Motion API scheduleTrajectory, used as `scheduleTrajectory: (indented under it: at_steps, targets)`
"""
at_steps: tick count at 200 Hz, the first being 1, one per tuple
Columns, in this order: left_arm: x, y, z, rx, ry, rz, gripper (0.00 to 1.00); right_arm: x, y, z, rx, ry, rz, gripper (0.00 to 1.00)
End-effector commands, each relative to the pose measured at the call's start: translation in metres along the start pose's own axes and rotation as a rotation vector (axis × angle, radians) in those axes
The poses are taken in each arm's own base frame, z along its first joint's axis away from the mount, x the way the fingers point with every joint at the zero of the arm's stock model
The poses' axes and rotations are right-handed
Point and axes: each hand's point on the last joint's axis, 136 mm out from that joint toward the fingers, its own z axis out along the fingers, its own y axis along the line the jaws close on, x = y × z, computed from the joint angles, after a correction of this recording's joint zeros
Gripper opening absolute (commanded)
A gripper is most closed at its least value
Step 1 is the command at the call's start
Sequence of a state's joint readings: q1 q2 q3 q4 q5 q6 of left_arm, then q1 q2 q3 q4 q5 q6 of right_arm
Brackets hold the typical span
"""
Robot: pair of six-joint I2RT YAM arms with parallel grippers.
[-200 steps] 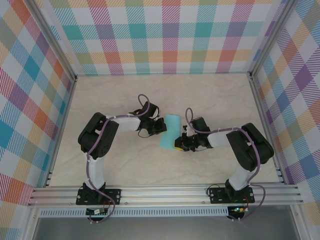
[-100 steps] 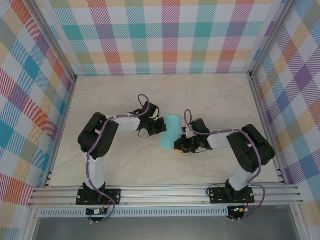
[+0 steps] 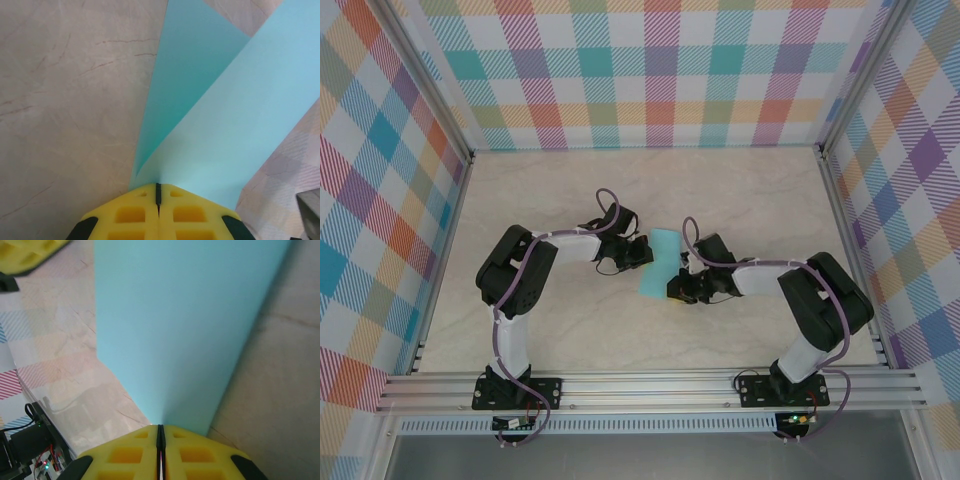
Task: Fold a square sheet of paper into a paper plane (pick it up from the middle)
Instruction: Fold the square sheet of paper in half at the center of the table.
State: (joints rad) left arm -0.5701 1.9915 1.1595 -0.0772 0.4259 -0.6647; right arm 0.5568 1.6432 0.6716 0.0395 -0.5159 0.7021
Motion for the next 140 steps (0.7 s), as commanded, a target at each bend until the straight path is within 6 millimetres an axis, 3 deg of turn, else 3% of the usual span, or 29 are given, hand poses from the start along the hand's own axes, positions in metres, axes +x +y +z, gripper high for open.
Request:
scheduleTrajectory:
  at_steps: [1,40,104,140]
  targets:
    - [0.034,0.047,0.015,-0.170,0.088,-0.036,0.00,-0.017,0.025,-0.007,-0.039,-0.038,-0.035,0.11]
    - [0.033,0.046,0.015,-0.167,0.087,-0.036,0.00,-0.024,0.018,0.001,-0.001,-0.032,-0.017,0.12]
    - [0.033,0.046,0.015,-0.167,0.088,-0.032,0.00,0.005,-0.023,0.018,0.047,0.037,0.056,0.11]
    - [0.033,0.048,0.016,-0.172,0.089,-0.030,0.00,-0.008,-0.005,0.006,0.045,-0.001,0.013,0.12]
